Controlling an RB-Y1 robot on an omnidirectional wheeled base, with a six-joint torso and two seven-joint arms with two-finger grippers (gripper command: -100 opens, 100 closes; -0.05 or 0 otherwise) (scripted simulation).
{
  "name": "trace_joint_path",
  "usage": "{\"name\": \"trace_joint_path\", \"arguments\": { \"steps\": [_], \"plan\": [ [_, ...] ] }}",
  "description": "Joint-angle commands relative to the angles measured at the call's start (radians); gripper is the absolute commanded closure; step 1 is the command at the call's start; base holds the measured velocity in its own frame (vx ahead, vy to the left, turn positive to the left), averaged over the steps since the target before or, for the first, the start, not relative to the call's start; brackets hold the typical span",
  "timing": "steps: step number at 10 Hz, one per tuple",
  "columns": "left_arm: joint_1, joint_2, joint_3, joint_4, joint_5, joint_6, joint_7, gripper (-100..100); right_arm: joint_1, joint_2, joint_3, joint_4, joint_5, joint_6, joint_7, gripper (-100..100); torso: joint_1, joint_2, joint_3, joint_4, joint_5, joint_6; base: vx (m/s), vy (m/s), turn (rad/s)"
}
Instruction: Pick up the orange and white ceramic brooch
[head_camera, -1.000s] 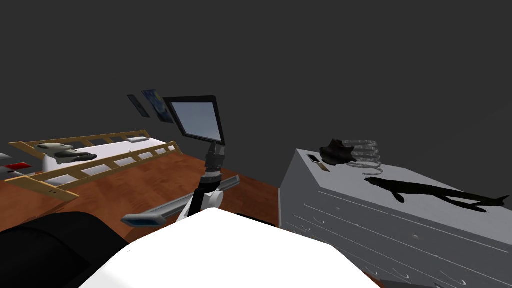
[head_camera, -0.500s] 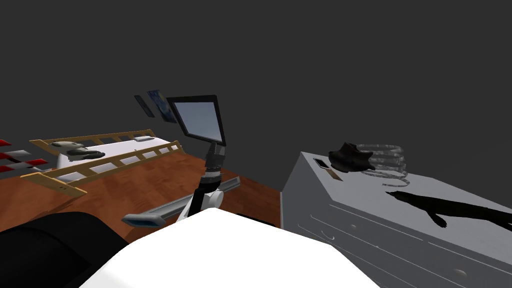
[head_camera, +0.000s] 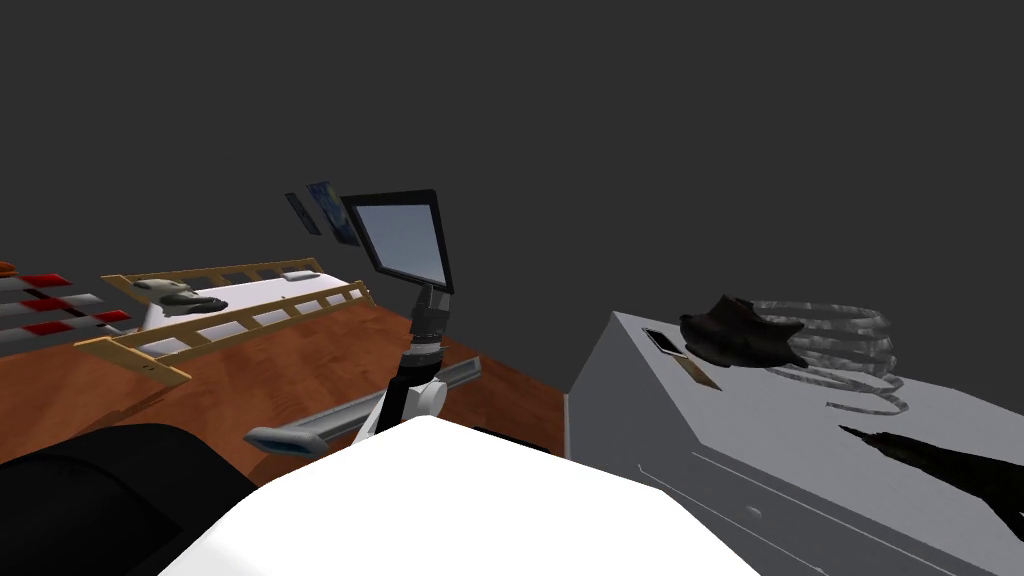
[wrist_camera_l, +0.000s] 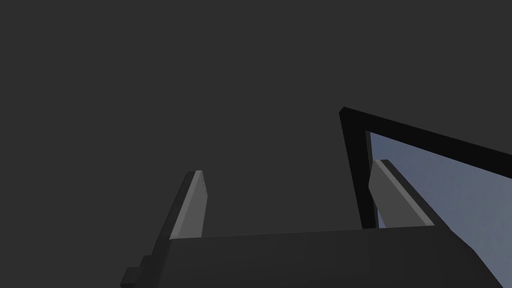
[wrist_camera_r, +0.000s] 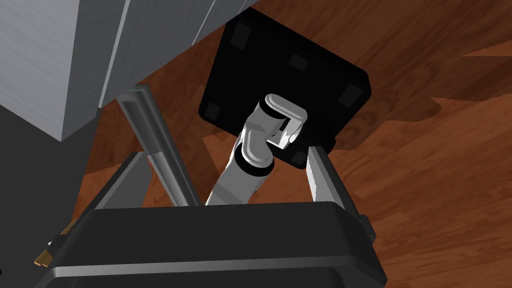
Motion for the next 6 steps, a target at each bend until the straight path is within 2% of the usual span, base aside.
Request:
{"name": "trace_joint_path", "arguments": {
  "steps": [1,3,4,6],
  "plan": [
    [0.000,0.000,0.000,0.000,0.000,0.000,0.000,0,0.019,-0.018,-0.029,0.002,0.014,-0.003,0.030,-100,0.000,0.000,0.000,0.000,0.000,0.000,0.119,-0.015,0.058],
    [0.000,0.000,0.000,0.000,0.000,0.000,0.000,0,0.082,-0.087,-0.097,0.025,0.067,-0.012,0.099,-100,-0.001,0.000,0.000,0.000,0.000,0.000,0.158,-0.042,0.120],
    [0.000,0.000,0.000,0.000,0.000,0.000,0.000,0,0.082,-0.092,-0.111,0.025,0.067,-0.012,0.118,-100,-0.001,-0.003,-0.002,-0.001,0.000,0.000,0.151,-0.027,0.065],
    [0.000,0.000,0.000,0.000,0.000,0.000,0.000,0,0.136,-0.154,-0.174,0.043,0.112,-0.018,0.185,-100,0.000,-0.002,-0.001,-0.001,0.000,0.000,0.179,-0.033,0.117]
  ]
}}
